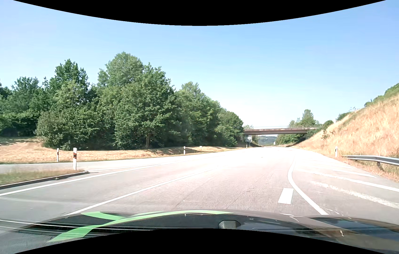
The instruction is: Follow the waypoints while adhering to traffic rules and regulations
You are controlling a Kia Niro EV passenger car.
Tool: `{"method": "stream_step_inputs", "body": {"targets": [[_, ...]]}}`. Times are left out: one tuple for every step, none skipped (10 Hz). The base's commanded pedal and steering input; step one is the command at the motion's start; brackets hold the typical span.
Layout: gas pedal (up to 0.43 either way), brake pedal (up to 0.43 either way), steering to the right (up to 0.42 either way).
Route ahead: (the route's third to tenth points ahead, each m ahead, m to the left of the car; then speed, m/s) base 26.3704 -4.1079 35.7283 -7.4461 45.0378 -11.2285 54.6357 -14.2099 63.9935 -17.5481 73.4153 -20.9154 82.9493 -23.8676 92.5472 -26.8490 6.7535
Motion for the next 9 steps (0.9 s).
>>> {"method": "stream_step_inputs", "body": {"targets": [[0.358,0.000,0.135],[0.370,0.000,0.135],[0.370,0.000,0.135],[0.370,0.000,0.134],[0.378,0.000,0.131],[0.378,0.000,0.128],[0.390,0.000,0.124],[0.398,0.000,0.121],[0.398,0.000,0.118]]}}
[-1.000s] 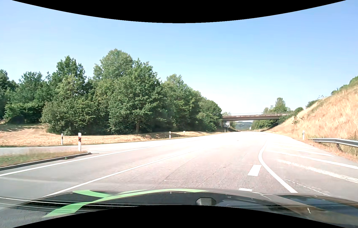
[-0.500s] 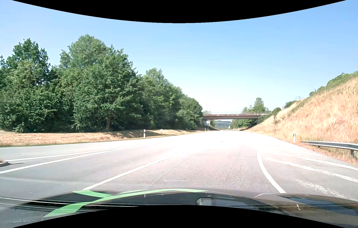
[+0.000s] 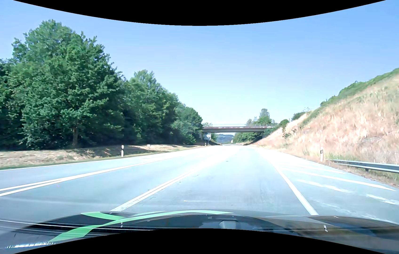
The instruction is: Follow the waypoints while adhering to traffic rules and regulations
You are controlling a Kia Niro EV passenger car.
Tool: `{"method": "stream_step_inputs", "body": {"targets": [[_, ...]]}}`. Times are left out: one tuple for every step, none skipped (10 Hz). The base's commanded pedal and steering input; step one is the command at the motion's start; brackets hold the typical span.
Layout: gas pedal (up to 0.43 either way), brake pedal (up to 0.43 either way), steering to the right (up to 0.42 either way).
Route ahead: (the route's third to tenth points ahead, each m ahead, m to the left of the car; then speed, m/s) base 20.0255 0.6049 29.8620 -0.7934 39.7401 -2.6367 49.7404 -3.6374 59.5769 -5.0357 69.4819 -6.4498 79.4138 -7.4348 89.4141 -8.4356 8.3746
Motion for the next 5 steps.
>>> {"method": "stream_step_inputs", "body": {"targets": [[0.398,0.000,0.110],[0.409,0.000,0.099],[0.409,0.000,0.090],[0.409,0.000,0.083],[0.409,0.000,0.075]]}}
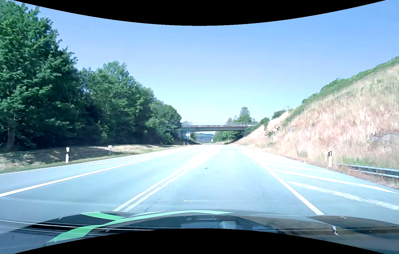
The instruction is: Follow the waypoints while adhering to traffic rules and regulations
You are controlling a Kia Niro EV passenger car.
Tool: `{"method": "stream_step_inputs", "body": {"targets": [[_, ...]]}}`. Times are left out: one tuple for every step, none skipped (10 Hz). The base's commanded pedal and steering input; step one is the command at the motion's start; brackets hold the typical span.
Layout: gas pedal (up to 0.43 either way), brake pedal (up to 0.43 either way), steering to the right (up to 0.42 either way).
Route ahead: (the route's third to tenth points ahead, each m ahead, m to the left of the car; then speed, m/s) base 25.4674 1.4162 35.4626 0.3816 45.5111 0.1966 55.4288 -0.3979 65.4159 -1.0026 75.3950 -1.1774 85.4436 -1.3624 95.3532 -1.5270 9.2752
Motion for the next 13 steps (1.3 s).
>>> {"method": "stream_step_inputs", "body": {"targets": [[0.421,0.000,0.067],[0.421,0.000,0.056],[0.429,0.000,0.044],[0.441,0.000,0.034],[0.441,0.000,0.027],[0.441,0.000,0.019],[0.449,0.000,0.014],[0.449,0.000,0.011],[0.449,0.000,0.011],[0.461,0.000,0.011],[0.461,0.000,0.007],[0.461,0.000,0.003],[0.461,0.000,0.000]]}}
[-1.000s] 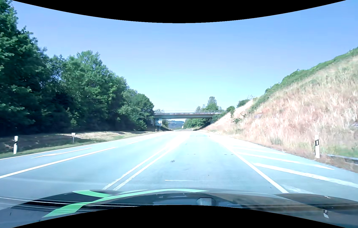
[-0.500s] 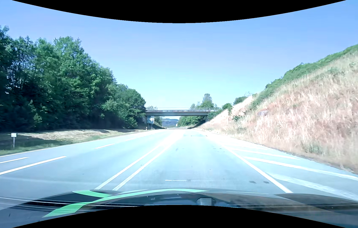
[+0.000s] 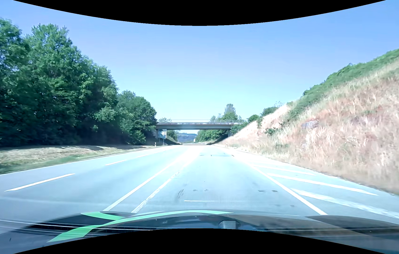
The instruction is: Follow the waypoints while adhering to traffic rules and regulations
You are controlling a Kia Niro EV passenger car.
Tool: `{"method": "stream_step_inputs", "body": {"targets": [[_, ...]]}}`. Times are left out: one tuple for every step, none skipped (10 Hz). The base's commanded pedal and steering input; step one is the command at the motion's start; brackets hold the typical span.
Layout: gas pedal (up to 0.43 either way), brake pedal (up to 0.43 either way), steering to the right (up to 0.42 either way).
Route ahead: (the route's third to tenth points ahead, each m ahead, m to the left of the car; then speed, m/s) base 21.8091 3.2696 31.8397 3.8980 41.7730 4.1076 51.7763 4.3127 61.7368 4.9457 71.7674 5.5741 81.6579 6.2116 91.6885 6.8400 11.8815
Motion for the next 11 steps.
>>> {"method": "stream_step_inputs", "body": {"targets": [[0.398,0.000,-0.001],[0.378,0.000,-0.001],[0.378,0.000,-0.001],[0.378,0.000,-0.002],[0.378,0.000,-0.002],[0.378,0.000,-0.003],[0.390,0.000,-0.003],[0.390,0.000,-0.004],[0.398,0.000,-0.004],[0.398,0.000,-0.005],[0.398,0.000,-0.006]]}}
